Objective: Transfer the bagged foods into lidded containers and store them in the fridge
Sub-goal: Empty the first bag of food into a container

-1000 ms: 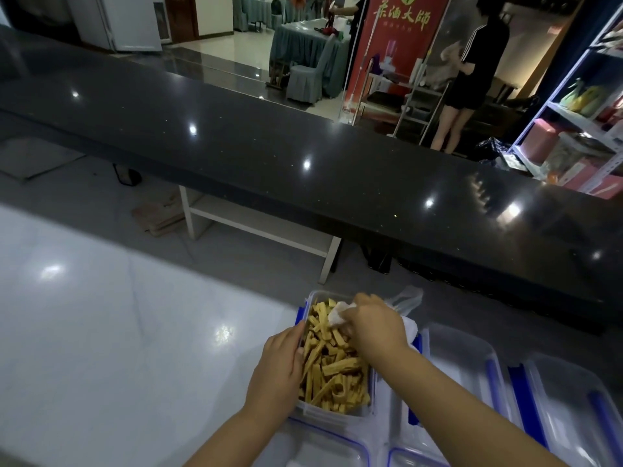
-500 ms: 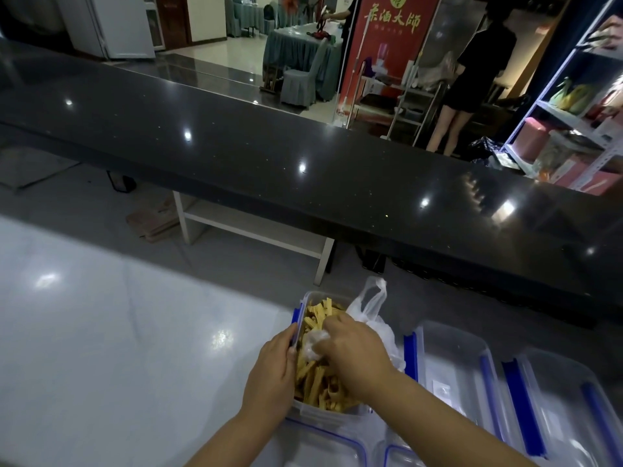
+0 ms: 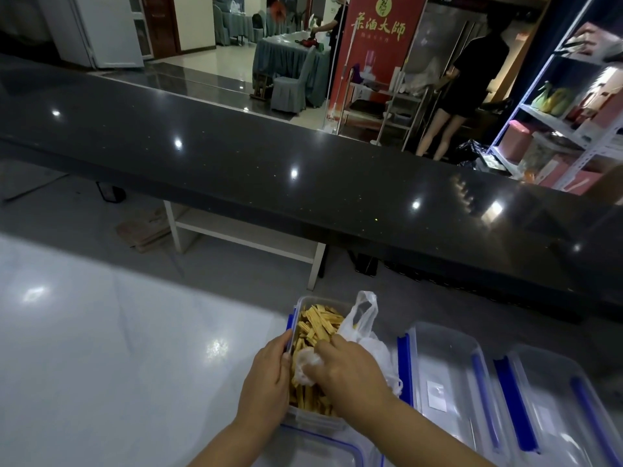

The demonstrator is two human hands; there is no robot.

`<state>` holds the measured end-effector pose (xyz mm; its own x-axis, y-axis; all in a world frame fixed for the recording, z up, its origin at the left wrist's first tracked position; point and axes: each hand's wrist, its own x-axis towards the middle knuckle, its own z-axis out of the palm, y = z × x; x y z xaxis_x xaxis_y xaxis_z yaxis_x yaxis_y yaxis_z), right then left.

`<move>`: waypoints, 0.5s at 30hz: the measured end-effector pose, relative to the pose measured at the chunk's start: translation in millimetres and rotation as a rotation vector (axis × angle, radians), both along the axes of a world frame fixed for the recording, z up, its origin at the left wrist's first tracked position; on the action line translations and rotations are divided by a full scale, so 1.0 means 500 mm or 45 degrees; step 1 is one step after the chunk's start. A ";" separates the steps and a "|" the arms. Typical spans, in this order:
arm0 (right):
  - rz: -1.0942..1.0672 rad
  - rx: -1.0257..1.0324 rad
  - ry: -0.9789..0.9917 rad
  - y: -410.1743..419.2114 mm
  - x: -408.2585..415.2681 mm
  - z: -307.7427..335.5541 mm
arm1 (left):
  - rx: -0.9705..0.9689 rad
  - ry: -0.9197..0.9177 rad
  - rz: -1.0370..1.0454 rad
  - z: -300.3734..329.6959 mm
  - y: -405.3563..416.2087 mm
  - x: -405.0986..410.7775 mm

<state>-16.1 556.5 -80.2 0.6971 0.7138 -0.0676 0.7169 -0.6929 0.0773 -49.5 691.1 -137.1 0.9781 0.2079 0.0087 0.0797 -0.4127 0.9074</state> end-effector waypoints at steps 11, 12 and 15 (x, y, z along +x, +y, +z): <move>-0.488 0.387 0.025 -0.043 0.073 0.032 | 0.090 -0.037 -0.067 0.017 0.009 -0.004; -0.491 0.328 0.054 -0.045 0.075 0.027 | 0.101 -0.028 -0.081 0.017 0.010 -0.004; -0.505 0.290 0.195 -0.058 0.069 0.004 | 0.137 0.005 -0.123 0.022 0.015 0.000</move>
